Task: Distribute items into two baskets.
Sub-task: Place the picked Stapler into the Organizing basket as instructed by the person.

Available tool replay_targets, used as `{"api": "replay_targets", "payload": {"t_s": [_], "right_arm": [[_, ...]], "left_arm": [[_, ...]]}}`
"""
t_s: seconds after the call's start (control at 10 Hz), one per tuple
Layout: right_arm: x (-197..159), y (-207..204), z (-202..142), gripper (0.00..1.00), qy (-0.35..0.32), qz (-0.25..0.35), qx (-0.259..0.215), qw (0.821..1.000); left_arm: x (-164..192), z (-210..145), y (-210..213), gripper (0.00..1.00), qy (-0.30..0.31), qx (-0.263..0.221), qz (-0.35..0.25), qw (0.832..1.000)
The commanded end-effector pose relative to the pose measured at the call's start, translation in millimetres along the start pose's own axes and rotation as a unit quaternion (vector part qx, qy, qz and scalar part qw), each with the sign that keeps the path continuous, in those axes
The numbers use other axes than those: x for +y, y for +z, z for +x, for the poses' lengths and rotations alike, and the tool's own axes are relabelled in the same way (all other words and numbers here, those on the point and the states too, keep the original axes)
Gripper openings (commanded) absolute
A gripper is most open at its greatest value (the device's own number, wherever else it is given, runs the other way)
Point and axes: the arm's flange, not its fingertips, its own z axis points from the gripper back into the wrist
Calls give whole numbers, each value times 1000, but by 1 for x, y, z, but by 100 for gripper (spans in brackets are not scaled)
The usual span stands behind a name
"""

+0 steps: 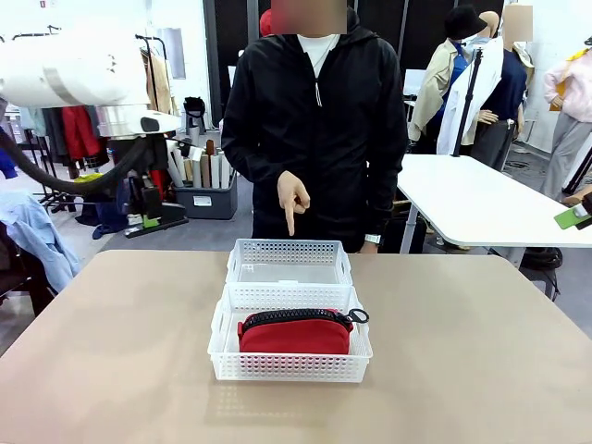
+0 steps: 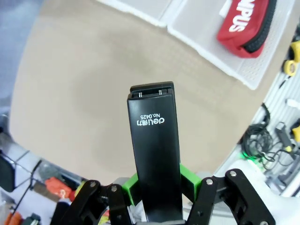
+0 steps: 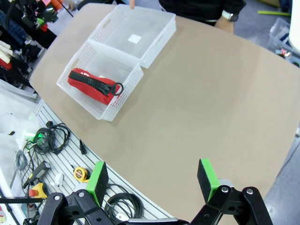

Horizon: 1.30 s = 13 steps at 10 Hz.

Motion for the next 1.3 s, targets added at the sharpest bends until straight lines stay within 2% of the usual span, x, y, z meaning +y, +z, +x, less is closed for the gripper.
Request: {"api": "replay_targets", "payload": {"t_s": [0.0,0.5,1.2], "right_arm": [[1,1,2,100,1,0,0,1000],[1,1,2,100,1,0,0,1000],[1,1,2,100,1,0,0,1000]], "left_arm": [[8,20,6,16,-29,-8,17,999],[0,101,-7,16,-105,14,19,994],[-17,166,-49,16,-163,0,11,987]]}}
